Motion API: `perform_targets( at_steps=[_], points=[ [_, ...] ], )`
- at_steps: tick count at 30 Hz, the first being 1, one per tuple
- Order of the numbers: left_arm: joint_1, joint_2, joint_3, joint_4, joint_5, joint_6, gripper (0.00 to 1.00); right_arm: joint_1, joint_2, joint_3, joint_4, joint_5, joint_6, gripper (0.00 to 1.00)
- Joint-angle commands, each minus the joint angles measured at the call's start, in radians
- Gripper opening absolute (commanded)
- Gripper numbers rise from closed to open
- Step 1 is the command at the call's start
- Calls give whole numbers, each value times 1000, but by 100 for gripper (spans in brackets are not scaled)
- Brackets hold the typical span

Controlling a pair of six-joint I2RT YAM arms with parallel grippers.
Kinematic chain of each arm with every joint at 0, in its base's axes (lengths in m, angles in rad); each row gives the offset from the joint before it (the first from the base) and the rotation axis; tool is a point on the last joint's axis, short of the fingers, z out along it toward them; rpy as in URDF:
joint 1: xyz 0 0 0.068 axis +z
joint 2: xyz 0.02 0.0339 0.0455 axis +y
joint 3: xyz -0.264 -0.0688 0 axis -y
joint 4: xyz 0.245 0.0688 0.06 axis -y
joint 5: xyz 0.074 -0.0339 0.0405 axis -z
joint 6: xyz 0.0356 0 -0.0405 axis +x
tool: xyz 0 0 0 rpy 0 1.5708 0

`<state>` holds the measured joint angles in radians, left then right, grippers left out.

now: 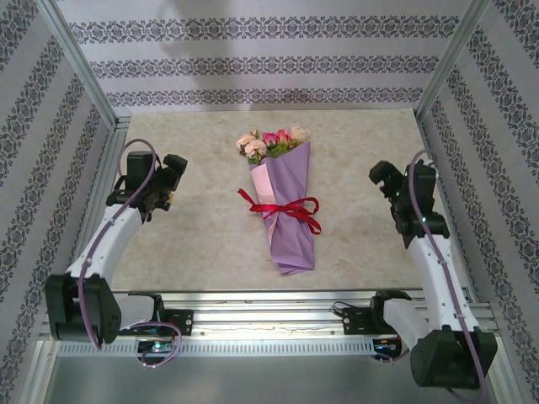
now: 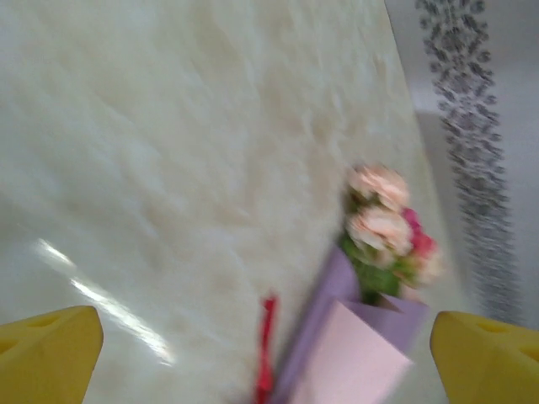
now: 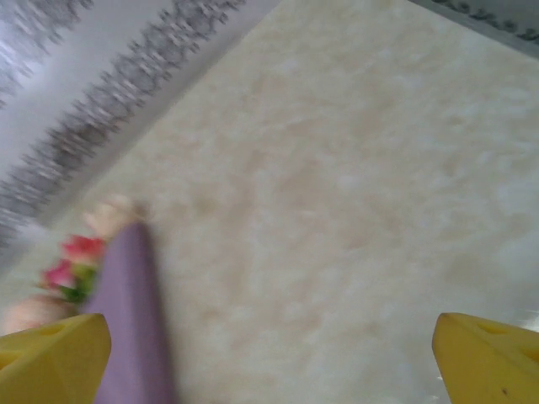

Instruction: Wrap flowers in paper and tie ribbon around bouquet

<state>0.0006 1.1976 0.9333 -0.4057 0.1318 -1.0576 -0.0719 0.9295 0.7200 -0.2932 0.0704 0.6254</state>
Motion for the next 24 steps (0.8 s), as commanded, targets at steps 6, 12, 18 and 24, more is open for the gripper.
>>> perform_targets(
  at_steps=[6, 12, 18, 24],
  points=[
    [36, -178, -207, -14, -414, 776, 100, 46, 27, -330, 408, 131, -371, 98],
    [61, -196, -499, 446, -312, 787, 100, 38, 235, -386, 762, 53, -393, 98],
    [150, 27, -663, 1064, -179, 749, 100, 9, 430, -286, 932, -66, -496, 98],
    [161, 236, -609, 1301, -56, 879, 100, 5, 506, -290, 1034, -179, -542, 98]
  ],
)
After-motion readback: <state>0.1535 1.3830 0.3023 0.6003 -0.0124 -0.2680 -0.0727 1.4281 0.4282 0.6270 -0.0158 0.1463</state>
